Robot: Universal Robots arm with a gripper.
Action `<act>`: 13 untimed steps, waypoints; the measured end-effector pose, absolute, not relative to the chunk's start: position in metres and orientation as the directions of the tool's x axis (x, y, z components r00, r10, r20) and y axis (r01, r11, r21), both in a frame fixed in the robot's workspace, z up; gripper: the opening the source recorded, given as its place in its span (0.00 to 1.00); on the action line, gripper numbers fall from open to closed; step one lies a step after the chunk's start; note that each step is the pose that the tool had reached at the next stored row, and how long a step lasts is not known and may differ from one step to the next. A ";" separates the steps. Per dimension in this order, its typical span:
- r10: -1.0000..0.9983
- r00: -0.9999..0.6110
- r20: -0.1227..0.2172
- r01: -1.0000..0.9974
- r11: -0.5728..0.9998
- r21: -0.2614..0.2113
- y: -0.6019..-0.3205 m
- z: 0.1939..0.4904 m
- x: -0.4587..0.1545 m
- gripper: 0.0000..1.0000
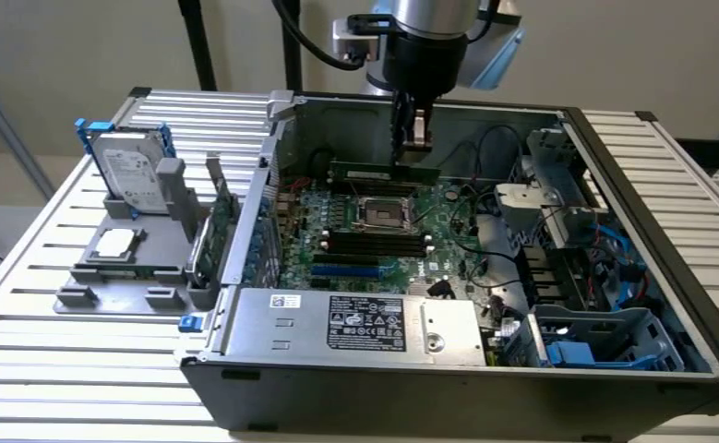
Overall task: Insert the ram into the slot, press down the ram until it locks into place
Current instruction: 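Insert the ram into the slot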
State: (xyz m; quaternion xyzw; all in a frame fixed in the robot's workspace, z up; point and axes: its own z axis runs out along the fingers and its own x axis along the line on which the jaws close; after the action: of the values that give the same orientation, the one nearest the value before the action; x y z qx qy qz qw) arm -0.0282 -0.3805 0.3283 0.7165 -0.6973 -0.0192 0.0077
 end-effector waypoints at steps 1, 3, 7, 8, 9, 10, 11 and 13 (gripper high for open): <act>-0.999 0.027 -0.017 -0.999 -0.027 0.038 -0.380 0.326 -0.028 0.13; -0.999 0.027 -0.017 -0.999 -0.027 0.038 -0.381 0.323 -0.028 0.13; -0.999 0.027 -0.017 -0.999 -0.027 0.038 -0.381 0.316 -0.028 0.13; -0.999 0.027 -0.017 -0.999 -0.027 0.038 -0.381 0.314 -0.028 0.13; -0.999 0.027 -0.017 -0.999 -0.027 0.038 -0.382 0.312 -0.028 0.13; -0.999 0.027 -0.017 -0.999 -0.028 0.038 -0.383 0.310 -0.028 0.13; -0.999 0.027 -0.017 -0.999 -0.028 0.038 -0.383 0.308 -0.028 0.13; -0.999 0.027 -0.017 -0.999 -0.027 0.038 -0.385 0.305 -0.028 0.13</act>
State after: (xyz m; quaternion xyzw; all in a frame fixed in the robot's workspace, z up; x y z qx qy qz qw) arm -0.0282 -0.3850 0.3047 0.7165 -0.6973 -0.0192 0.0076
